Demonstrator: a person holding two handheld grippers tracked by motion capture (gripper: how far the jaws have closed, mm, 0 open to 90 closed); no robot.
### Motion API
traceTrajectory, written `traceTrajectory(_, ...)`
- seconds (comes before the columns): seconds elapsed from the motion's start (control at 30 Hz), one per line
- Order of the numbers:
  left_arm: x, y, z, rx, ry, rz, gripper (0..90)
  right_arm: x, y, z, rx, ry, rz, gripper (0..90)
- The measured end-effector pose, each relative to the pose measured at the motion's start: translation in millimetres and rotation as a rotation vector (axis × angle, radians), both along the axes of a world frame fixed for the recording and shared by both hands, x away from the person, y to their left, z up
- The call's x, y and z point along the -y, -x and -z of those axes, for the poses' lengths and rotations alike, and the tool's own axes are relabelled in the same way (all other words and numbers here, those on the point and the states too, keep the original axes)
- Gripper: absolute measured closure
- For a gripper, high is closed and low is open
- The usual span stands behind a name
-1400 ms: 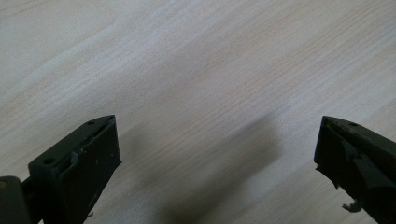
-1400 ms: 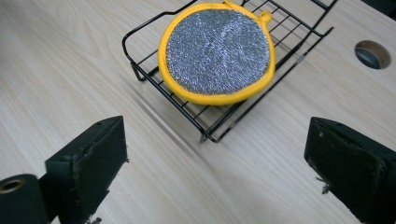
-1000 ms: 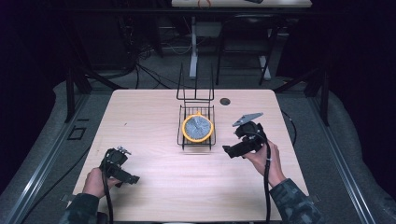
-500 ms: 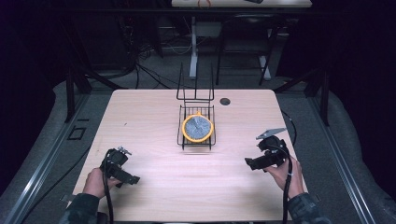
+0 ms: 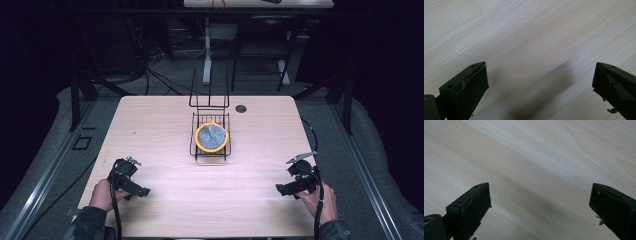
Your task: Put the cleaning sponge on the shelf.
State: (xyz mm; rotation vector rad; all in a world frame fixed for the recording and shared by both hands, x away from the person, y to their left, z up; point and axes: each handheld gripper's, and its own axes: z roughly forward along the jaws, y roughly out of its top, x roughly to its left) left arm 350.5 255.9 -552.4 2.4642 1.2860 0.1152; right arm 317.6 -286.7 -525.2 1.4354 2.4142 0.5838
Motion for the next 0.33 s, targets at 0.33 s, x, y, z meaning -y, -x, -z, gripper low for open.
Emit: traceTrajectory(0.33,2.4,-2.3,0.9,-0.002,-0.003,0.016,0.3,3.8,-2.4,11.0,-0.034,0.016,0.009,3.6)
